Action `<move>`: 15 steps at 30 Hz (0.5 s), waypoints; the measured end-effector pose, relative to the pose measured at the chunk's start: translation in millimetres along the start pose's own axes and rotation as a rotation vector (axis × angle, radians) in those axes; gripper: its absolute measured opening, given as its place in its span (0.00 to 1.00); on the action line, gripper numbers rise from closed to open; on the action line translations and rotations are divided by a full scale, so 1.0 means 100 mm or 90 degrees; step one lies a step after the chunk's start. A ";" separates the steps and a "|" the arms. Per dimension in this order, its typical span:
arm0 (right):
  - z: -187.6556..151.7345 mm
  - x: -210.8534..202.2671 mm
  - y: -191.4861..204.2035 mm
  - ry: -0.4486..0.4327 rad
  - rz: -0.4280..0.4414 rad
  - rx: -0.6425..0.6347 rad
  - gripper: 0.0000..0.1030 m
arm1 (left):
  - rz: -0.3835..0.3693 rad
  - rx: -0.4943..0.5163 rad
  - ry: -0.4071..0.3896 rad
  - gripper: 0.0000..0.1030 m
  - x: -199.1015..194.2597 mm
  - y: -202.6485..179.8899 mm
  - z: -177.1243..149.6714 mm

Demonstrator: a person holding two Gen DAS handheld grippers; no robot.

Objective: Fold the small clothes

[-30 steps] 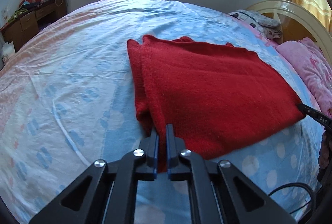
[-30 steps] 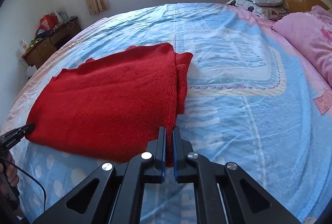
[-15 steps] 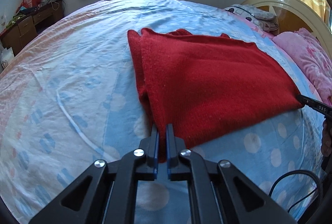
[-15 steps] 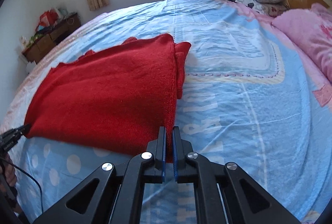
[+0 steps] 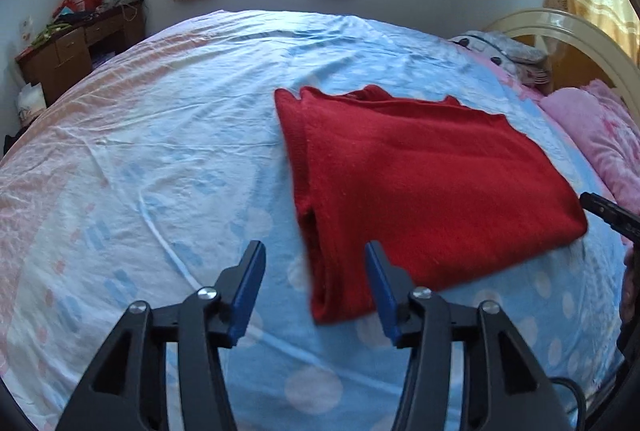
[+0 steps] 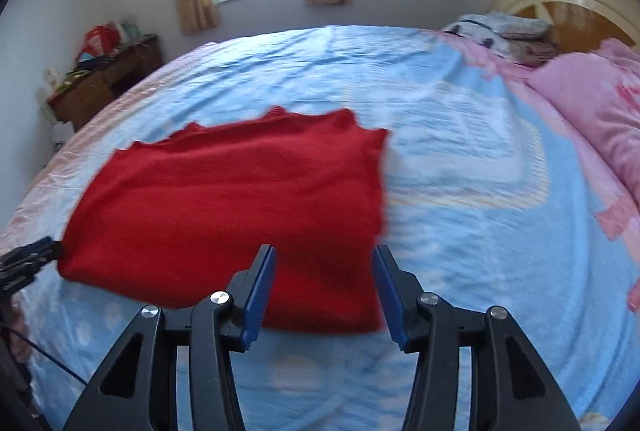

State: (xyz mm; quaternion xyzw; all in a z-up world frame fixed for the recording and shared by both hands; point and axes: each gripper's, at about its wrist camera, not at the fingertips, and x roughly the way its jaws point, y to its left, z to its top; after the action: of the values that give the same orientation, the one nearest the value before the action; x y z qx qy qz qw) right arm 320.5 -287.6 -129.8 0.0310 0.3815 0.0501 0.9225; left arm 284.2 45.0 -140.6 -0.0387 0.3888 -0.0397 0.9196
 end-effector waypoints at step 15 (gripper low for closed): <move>-0.10 0.46 0.62 0.066 -0.009 -0.088 0.51 | 0.036 0.016 0.012 0.61 0.13 -0.02 -0.31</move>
State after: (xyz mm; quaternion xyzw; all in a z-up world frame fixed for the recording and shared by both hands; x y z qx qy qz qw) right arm 341.5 -220.0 -163.4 -0.0378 0.4248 0.0715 0.9017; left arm 271.2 40.8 -171.2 -0.0160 0.3977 -0.0186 0.9172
